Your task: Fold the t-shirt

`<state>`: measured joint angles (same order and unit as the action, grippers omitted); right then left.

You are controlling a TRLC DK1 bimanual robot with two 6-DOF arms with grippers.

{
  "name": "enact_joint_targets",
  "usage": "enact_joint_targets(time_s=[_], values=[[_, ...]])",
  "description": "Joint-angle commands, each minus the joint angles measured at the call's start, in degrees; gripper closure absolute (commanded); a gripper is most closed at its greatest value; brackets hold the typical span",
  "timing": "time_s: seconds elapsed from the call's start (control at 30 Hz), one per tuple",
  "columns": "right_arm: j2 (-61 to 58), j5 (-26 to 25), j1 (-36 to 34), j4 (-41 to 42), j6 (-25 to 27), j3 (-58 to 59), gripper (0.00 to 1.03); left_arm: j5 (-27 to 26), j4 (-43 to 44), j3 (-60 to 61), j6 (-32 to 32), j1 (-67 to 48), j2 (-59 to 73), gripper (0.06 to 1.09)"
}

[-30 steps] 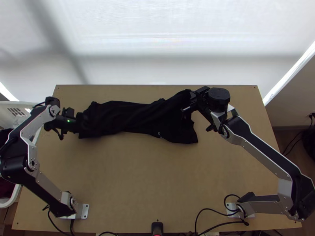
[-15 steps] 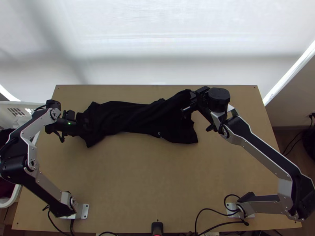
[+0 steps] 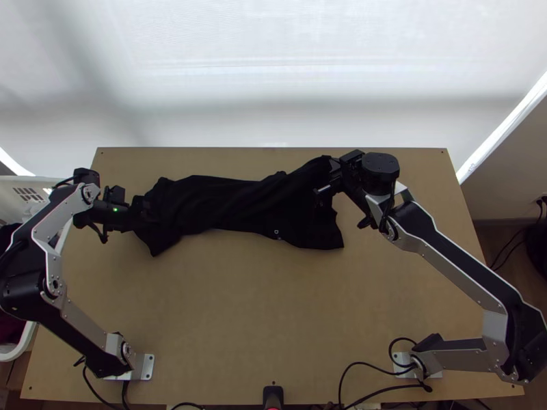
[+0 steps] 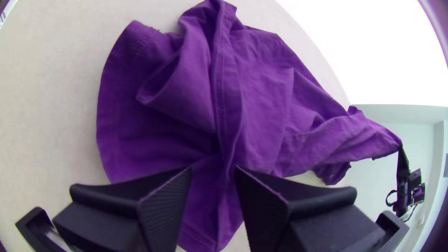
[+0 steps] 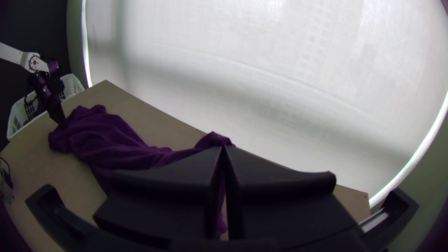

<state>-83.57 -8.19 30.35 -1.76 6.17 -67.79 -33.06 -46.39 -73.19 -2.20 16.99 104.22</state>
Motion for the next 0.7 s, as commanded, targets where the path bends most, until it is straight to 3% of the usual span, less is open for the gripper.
enact_joint_targets(time_s=[0.0, 0.17, 0.67], values=[[0.51, -0.52, 0.33, 0.88, -0.81, 1.26, 1.00, -0.87, -1.16, -0.64, -0.79, 0.14, -2.18, 0.77], [0.51, -0.52, 0.41, 0.88, -0.73, 0.99, 1.00, -0.96, -0.63, -0.38, -0.26, -0.21, -2.54, 1.05], [0.51, -1.13, 0.15, 1.06, -0.81, -0.06, 1.00, -0.96, -0.19, -5.83, 2.90, 0.32, -2.89, 1.05]])
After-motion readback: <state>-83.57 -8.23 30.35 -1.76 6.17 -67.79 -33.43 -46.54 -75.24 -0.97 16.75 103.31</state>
